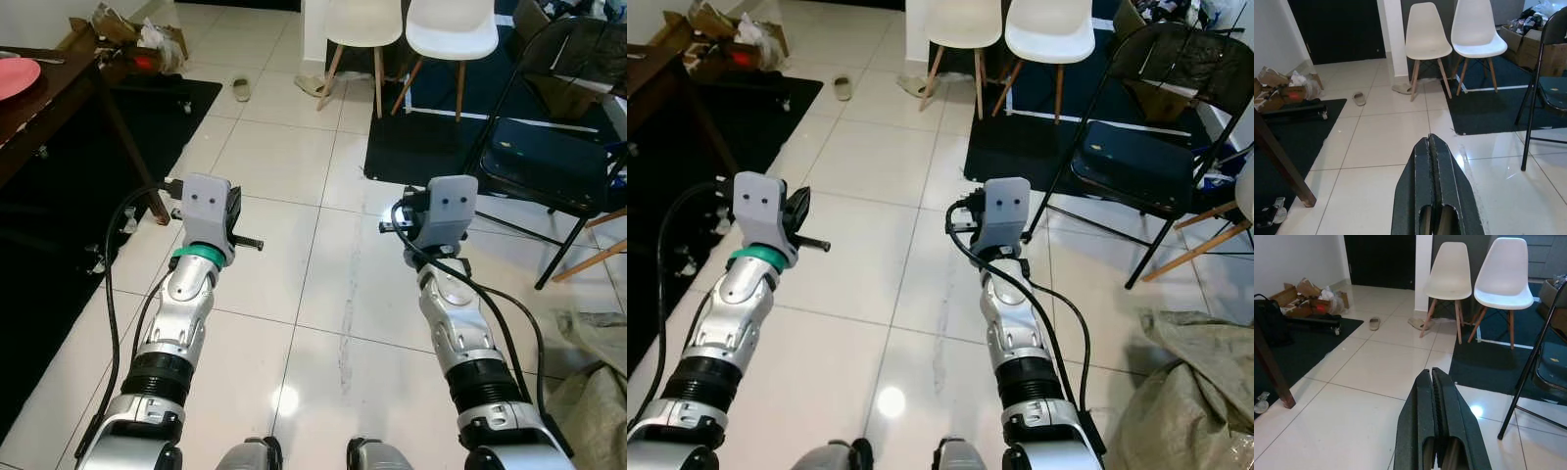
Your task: Setting the table
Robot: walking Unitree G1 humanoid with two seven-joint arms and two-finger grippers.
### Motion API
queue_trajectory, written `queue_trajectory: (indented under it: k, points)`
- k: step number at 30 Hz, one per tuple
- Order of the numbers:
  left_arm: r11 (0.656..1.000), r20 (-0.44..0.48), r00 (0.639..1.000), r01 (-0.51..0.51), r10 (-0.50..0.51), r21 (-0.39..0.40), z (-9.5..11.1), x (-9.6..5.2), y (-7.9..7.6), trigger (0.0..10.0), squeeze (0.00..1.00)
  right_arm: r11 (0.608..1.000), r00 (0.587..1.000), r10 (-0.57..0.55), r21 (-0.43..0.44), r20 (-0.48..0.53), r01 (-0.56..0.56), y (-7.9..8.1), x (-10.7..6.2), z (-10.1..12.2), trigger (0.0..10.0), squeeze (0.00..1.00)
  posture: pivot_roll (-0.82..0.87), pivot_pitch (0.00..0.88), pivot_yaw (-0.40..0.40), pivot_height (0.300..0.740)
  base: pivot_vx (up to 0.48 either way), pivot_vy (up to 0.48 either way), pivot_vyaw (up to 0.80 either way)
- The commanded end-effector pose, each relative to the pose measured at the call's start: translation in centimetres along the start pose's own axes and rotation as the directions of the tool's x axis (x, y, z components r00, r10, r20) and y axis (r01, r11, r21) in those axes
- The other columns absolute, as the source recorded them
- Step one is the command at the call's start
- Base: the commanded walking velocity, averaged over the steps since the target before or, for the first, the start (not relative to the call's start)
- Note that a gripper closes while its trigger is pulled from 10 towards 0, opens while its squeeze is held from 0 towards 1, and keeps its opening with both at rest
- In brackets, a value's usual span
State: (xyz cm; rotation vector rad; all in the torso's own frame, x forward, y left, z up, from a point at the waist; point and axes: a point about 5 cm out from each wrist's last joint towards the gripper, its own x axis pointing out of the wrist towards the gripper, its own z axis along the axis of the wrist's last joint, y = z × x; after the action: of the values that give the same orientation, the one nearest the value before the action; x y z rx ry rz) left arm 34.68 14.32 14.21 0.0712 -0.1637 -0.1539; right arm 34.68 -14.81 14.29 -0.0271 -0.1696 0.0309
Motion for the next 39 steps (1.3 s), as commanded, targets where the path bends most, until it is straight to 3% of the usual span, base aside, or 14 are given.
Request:
queue_trajectory:
  k: [1, 11, 22, 34, 39]
  points:
    - [1.000, -0.035, 0.999, 0.008, -0.007, 0.020, -0.9, -0.4, 0.1, 10.0, 0.00, 1.000, 1.000, -0.022, 0.008, -0.014, 0.022, -0.6, -0.4, -0.7, 10.0, 0.00, -0.10, 0.016, 0.098, 0.740, 0.000, 0.000, 0.00]
    - [1.000, 0.012, 1.000, 0.004, -0.005, 0.022, 0.2, -0.1, 0.9, 10.0, 0.00, 0.998, 0.998, -0.057, -0.017, 0.005, 0.057, -2.1, -0.6, -0.3, 10.0, 0.00, -0.11, 0.019, 0.085, 0.740, 0.000, 0.000, 0.00]
    - [0.999, -0.015, 1.000, 0.009, -0.008, 0.034, -0.5, -0.8, 0.3, 10.0, 0.00, 0.999, 0.999, -0.031, -0.019, 0.011, 0.031, -1.9, -0.7, -0.1, 10.0, 0.00, -0.10, 0.028, 0.073, 0.740, 0.000, 0.000, 0.00]
    - [1.000, -0.067, 0.998, -0.018, 0.019, 0.015, -2.1, -1.9, 1.6, 10.0, 0.00, 1.000, 1.000, -0.013, -0.003, -0.005, 0.013, -1.6, -1.8, -0.9, 10.0, 0.00, -0.09, 0.022, 0.061, 0.740, 0.000, 0.000, 0.00]
    - [0.999, -0.055, 0.998, 0.025, -0.022, 0.040, -2.1, -1.8, 0.8, 10.0, 0.00, 1.000, 1.000, -0.004, -0.001, 0.002, 0.004, -1.3, -1.6, -0.8, 10.0, 0.00, -0.11, 0.011, 0.059, 0.740, 0.000, 0.000, 0.00]
